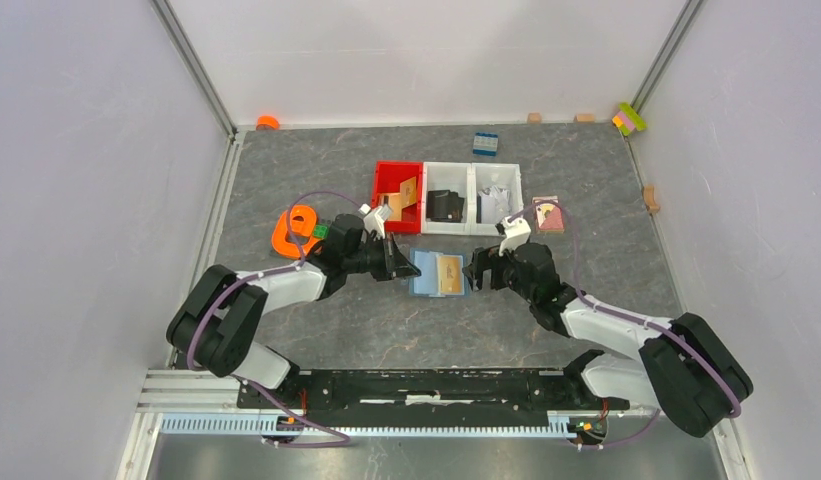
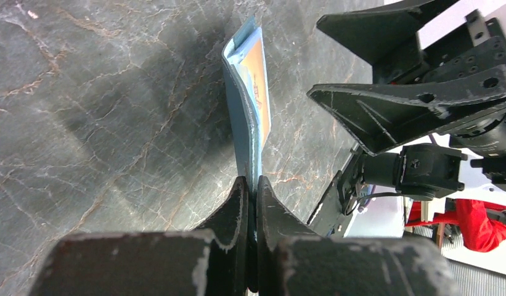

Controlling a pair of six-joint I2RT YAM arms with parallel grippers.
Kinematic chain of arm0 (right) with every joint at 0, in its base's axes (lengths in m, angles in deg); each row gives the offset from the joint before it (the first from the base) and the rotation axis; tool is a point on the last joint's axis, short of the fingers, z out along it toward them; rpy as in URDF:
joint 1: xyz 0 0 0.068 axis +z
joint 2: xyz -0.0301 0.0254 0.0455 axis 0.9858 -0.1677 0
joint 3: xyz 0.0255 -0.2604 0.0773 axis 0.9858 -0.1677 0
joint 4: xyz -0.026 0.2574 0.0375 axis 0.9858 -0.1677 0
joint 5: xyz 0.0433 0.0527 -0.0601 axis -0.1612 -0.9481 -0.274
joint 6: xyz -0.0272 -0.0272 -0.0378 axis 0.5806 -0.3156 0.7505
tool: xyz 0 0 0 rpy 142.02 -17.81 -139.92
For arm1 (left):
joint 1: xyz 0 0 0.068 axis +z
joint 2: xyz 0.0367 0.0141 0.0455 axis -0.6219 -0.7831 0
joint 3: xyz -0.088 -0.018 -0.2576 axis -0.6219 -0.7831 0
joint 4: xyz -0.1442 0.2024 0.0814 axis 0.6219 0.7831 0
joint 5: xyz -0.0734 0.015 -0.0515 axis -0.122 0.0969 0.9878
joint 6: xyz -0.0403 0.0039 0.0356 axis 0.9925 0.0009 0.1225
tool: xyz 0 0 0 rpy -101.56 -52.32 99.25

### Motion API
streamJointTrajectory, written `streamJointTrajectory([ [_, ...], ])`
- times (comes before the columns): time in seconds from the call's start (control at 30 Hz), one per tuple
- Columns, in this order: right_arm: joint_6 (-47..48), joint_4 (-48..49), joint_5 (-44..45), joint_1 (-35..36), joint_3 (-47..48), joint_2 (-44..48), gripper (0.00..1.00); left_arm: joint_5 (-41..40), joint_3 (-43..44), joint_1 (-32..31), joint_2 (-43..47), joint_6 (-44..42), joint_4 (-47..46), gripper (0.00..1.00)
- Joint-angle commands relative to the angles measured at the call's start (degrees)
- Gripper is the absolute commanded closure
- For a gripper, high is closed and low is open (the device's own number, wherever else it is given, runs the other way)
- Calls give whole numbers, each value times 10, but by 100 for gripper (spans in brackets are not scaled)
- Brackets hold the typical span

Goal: Take the credit cards out of the card holder
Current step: Place the credit card in the storage box, then remove the credit card from the card holder.

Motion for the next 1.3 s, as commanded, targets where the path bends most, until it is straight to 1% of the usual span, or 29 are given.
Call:
streamJointTrajectory([
  [0.0, -22, 66, -24, 0, -31, 10, 2, 15, -8, -5, 25, -18, -53, 98],
  [0.03, -30, 77, -25, -1, -37, 8, 2, 19, -11, -6, 26, -17, -59, 98],
  [0.13, -52, 108, -91, -11, -44, 1, 2, 25, -17, -7, 34, -16, -75, 98],
  [0.27, -93, 185, -159, -36, -76, -3, 2, 27, -27, -8, 55, -23, -87, 98],
  [0.4, -119, 240, -231, -58, -83, -35, 2, 32, -40, -10, 90, -32, -105, 98],
  [0.53, -144, 305, -277, -69, -90, -71, 2, 41, -60, -11, 125, -34, -138, 98],
  [0.73, -190, 430, -358, -76, -104, -87, 2, 71, -84, -12, 139, -5, -221, 98],
  [0.83, -210, 508, -369, -76, -126, -73, 2, 91, -94, -12, 134, 18, -274, 98],
  [0.9, -218, 539, -377, -77, -135, -63, 2, 101, -97, -12, 128, 32, -301, 98],
  [1.0, -224, 567, -381, -75, -145, -50, 13, 104, -97, -12, 127, 35, -308, 98],
  [1.17, -232, 582, -390, -76, -144, -52, 41, 90, -100, -13, 140, 27, -291, 98],
  [1.27, -242, 602, -395, -76, -146, -60, 53, 74, -98, -12, 148, 13, -261, 98],
])
